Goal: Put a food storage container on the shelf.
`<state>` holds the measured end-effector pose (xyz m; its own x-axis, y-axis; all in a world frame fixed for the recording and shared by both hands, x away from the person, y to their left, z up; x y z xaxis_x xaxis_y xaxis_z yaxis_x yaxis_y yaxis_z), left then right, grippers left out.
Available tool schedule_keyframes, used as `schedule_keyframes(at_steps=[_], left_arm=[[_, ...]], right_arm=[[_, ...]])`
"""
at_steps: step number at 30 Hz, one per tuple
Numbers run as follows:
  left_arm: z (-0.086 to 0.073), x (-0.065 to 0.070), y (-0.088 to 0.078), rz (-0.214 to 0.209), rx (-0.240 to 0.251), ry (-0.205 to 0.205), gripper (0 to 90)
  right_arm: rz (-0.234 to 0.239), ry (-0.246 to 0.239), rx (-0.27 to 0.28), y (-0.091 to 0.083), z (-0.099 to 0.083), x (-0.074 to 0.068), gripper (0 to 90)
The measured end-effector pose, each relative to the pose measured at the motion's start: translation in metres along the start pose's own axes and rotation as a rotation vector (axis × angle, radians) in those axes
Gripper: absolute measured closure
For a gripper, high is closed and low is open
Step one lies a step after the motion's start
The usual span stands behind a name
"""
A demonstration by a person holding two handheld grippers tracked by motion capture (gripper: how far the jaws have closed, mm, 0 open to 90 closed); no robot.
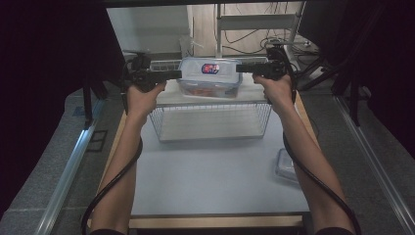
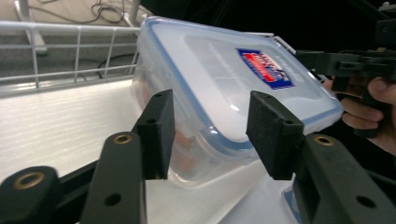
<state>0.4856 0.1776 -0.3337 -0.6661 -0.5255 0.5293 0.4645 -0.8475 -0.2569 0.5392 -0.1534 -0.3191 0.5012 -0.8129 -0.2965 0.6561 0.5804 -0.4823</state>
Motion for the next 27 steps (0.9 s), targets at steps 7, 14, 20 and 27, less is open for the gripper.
schedule_keyframes(at_steps=[7, 14, 20, 27], left_arm=[[-0.006, 0.013, -0.011, 0.021, 0.006, 0.123, 34.0], [-0.02, 0.026, -0.019, 0.036, 0.009, 0.215, 24.9], [-0.039, 0.035, -0.024, 0.041, 0.019, 0.27, 16.9], [-0.058, 0.041, -0.028, 0.028, 0.012, 0.294, 11.4]], right_arm=[[-0.052, -0.15, 0.049, -0.024, -0.009, -0.012, 63.5], [-0.038, -0.248, 0.053, -0.043, -0.036, -0.032, 84.0], [-0.026, -0.326, 0.004, -0.033, -0.064, -0.046, 87.9], [-0.033, -0.321, -0.015, -0.017, -0.067, -0.042, 88.7]])
Point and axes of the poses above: each handheld gripper's, and its own axes: y roughly forward along the jaws, z roughly out of its top, x roughly to its right, the point moved 4 cm from there along y, roughly forward along the jaws, and after that the axes turned 13 degrees about -z, right-handed, at the moved point
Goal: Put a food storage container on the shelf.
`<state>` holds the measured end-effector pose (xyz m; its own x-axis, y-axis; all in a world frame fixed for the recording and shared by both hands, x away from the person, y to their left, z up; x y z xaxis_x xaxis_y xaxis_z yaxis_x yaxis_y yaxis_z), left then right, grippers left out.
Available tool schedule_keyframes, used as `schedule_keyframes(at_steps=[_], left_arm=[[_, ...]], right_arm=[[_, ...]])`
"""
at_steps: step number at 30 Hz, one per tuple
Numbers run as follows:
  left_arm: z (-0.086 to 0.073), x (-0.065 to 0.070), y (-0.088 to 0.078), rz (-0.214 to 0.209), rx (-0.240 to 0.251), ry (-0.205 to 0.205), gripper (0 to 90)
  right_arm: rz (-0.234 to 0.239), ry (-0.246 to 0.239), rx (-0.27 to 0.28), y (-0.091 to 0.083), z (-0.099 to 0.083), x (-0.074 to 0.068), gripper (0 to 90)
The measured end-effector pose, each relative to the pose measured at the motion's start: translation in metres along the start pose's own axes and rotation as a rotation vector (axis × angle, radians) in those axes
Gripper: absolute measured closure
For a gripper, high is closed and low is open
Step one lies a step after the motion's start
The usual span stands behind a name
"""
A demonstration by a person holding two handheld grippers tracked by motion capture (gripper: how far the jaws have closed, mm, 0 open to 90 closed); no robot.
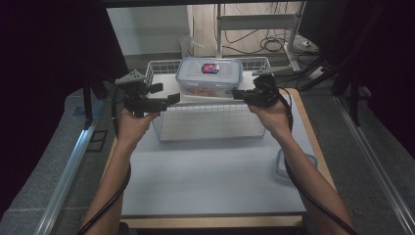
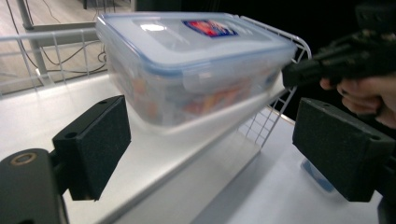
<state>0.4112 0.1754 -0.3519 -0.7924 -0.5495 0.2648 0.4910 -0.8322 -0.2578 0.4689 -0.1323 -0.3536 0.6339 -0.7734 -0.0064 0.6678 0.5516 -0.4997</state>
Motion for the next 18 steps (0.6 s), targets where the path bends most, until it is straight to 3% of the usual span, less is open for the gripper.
schedule_keyframes(at_steps=[12, 18], left_arm=[[-0.016, 0.014, 0.004, 0.009, -0.044, 0.045, 10.5], [-0.02, 0.024, 0.007, 0.012, -0.064, 0.078, 9.8]], right_arm=[[-0.029, 0.027, -0.002, 0.006, 0.002, 0.016, 88.4], [-0.01, 0.019, 0.007, -0.001, -0.002, 0.01, 83.7]])
Point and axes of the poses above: each handheld gripper's, and its own axes: y roughly forward along the jaws, z roughly out of its top, x roughly to its right, the point moved 4 cm from there along y, roughly forward along the jaws, and after that the axes turned 13 degrees about -z, right-handed, at the moved point
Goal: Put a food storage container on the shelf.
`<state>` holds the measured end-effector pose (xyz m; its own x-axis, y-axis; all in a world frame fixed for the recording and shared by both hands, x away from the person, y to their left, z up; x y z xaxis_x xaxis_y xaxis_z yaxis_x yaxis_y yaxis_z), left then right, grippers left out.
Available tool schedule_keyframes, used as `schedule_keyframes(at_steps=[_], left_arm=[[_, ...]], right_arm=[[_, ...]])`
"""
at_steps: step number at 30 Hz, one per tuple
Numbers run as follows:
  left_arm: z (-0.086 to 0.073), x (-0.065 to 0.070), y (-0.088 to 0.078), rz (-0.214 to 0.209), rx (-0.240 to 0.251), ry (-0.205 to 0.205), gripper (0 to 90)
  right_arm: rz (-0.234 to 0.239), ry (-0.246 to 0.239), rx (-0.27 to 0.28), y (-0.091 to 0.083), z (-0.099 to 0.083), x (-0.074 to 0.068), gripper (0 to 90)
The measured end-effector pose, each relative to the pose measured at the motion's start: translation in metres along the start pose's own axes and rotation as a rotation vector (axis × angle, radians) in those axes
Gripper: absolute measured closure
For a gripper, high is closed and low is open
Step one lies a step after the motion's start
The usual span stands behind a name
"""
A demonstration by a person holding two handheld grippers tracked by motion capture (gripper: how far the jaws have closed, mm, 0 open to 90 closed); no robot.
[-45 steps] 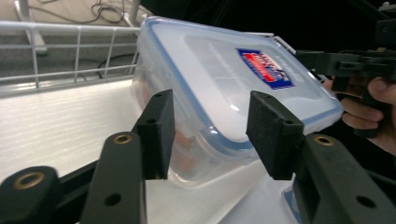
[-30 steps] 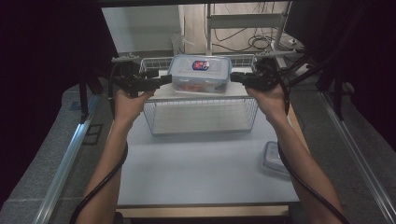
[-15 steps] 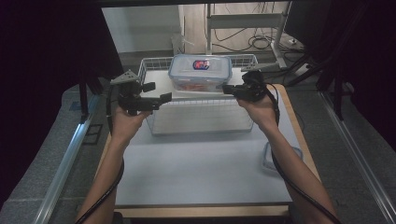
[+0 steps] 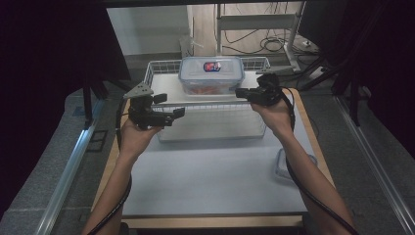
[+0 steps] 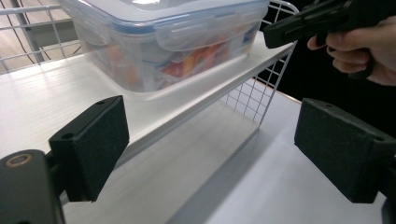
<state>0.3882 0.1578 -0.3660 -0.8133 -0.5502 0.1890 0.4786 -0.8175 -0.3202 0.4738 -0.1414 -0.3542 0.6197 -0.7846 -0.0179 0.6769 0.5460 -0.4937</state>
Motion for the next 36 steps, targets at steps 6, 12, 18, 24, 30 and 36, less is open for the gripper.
schedule_keyframes(at_steps=[6, 12, 18, 24, 30, 36], left_arm=[[-0.013, 0.019, 0.003, -0.009, -0.025, 0.029, 7.5], [-0.038, 0.035, 0.006, -0.035, -0.04, 0.006, 7.4], [-0.059, 0.043, 0.001, -0.028, -0.047, -0.003, 4.9], [-0.083, 0.05, -0.002, 0.004, -0.065, -0.003, 3.8], [-0.111, 0.057, -0.001, 0.042, -0.109, 0.004, 3.7], [-0.144, 0.063, 0.002, 0.069, -0.144, 0.007, 3.2]], right_arm=[[0.015, -0.028, 0.016, -0.014, -0.01, -0.011, 65.7], [0.007, -0.049, 0.011, -0.027, -0.032, -0.022, 47.3], [0.013, -0.081, -0.025, -0.036, -0.061, -0.032, 32.6], [0.016, -0.104, -0.041, -0.042, -0.087, -0.039, 21.1], [0.027, -0.104, -0.028, -0.045, -0.112, -0.041, 13.2], [0.012, -0.112, -0.013, -0.047, -0.142, -0.044, 9.9]])
Point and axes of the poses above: each handheld gripper's, and its own axes: y roughly forward along the jaws, z roughly out of its top, x roughly to its right, the point moved 4 cm from there along y, roughly forward along the jaws, and after that the axes turned 13 degrees about -z, right-handed, at the moved point
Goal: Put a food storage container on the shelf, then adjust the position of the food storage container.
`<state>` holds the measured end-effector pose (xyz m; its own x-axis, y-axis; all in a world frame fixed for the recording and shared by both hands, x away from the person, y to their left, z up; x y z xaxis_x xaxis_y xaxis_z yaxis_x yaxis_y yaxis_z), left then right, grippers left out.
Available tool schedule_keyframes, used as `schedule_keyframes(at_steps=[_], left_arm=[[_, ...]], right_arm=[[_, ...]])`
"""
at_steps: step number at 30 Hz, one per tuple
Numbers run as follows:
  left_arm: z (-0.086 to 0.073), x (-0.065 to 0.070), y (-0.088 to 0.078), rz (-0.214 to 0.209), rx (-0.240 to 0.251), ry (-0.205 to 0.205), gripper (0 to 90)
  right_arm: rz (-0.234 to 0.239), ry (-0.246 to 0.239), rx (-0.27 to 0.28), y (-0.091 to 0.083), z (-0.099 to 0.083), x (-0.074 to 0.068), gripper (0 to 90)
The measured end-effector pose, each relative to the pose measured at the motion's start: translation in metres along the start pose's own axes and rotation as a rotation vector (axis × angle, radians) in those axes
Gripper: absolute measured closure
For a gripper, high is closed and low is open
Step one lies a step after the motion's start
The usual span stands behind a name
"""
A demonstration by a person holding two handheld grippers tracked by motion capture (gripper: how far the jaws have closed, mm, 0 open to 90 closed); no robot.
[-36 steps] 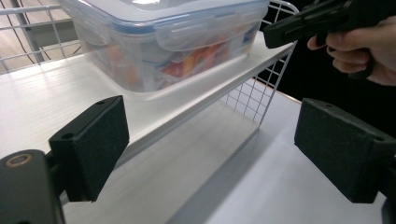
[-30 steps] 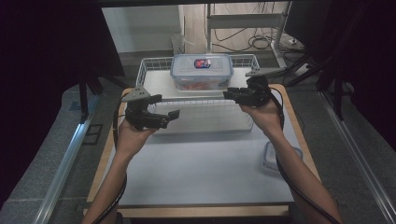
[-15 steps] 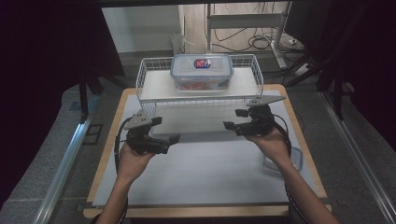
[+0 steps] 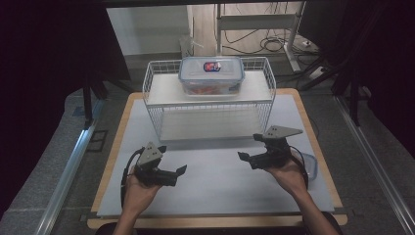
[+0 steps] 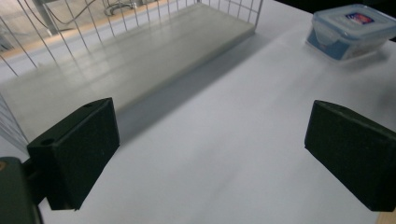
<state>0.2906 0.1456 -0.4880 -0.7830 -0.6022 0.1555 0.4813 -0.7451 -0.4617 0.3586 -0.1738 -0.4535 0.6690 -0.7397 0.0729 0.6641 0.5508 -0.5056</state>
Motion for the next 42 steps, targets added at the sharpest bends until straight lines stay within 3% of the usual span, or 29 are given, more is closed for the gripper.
schedule_keyframes(at_steps=[5, 9, 15, 18, 24, 38, 40, 42], left_arm=[[-0.023, 0.005, 0.004, 0.04, -0.04, 0.016, 2.4], [-0.037, 0.007, 0.003, 0.05, -0.051, 0.007, 2.3], [-0.047, 0.006, 0.009, 0.054, -0.051, 0.001, 2.3], [-0.05, 0.007, 0.014, 0.068, -0.076, 0.026, 2.3], [-0.05, 0.008, 0.014, 0.07, -0.066, 0.04, 2.3], [-0.053, 0.003, 0.01, 0.057, -0.053, 0.011, 2.4], [-0.053, 0.003, 0.01, 0.054, -0.053, 0.01, 2.4], [-0.054, 0.003, 0.01, 0.055, -0.057, 0.011, 2.4]], right_arm=[[-0.033, -0.048, -0.03, 0.001, -0.024, -0.007, 8.4], [-0.046, -0.04, -0.044, 0.0, -0.038, -0.008, 7.9], [-0.042, -0.02, -0.065, 0.001, -0.064, -0.012, 7.9], [-0.046, -0.049, -0.103, 0.004, -0.074, -0.013, 7.9], [-0.063, -0.063, -0.111, 0.004, -0.074, -0.011, 7.9], [-0.128, -0.048, -0.164, -0.001, -0.074, 0.002, 0.9], [-0.146, -0.029, -0.178, -0.003, -0.074, 0.008, 1.8], [-0.168, -0.021, -0.183, -0.006, -0.074, 0.014, 9.5]])
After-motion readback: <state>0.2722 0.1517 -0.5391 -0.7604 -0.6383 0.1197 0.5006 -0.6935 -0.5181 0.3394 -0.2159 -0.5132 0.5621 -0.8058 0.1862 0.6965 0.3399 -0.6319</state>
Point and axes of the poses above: each handheld gripper's, and its own axes: y roughly forward along the jaws, z roughly out of its top, x roughly to its right, the point moved 4 cm from there along y, roughly forward along the jaws, and after that the axes turned 13 degrees about -z, right-handed, at the moved point
